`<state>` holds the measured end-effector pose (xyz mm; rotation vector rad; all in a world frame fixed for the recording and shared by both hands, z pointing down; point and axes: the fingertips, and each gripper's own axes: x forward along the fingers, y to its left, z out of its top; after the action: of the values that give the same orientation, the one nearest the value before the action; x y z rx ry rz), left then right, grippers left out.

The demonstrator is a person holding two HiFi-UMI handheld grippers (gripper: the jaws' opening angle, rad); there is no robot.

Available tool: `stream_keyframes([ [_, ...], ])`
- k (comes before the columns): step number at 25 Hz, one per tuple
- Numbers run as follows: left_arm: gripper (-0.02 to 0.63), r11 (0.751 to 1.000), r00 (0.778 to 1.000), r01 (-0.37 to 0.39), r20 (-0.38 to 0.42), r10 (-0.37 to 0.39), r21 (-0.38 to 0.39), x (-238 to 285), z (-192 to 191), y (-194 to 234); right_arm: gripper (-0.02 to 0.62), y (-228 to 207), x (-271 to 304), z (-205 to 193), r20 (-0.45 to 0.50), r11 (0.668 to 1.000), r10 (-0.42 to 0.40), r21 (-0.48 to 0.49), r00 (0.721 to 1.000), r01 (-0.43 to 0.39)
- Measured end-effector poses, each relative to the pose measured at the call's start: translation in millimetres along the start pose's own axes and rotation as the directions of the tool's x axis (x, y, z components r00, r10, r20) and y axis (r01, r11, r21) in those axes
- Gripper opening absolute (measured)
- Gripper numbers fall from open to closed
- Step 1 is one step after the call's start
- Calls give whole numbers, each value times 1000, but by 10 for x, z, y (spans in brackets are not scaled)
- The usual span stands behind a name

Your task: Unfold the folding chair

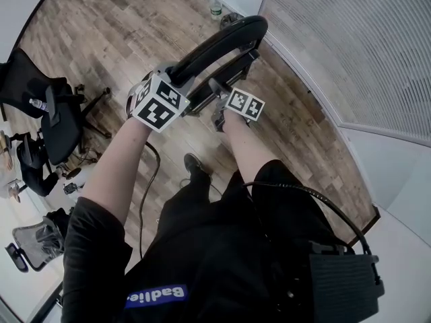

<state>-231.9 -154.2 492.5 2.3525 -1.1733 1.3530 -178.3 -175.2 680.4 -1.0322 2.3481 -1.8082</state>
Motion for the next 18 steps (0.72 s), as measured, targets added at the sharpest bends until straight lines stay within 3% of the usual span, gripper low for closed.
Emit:
stream_keyframes([
  [4, 94, 1000, 1000, -1, -7, 1, 0, -8, -7, -14, 222, -26, 38, 24, 5, 1000, -13, 4, 1000, 13],
  [8, 95, 1000, 1000, -5, -10, 5, -1, -12, -8, -39, 139, -21, 43, 38, 15, 1000, -16, 0, 1000, 16],
  [18, 94, 1000, 1000, -4, -3, 4, 2, -30, -10, -60, 114, -15, -47, 7, 34, 998, 52, 25, 998, -53],
])
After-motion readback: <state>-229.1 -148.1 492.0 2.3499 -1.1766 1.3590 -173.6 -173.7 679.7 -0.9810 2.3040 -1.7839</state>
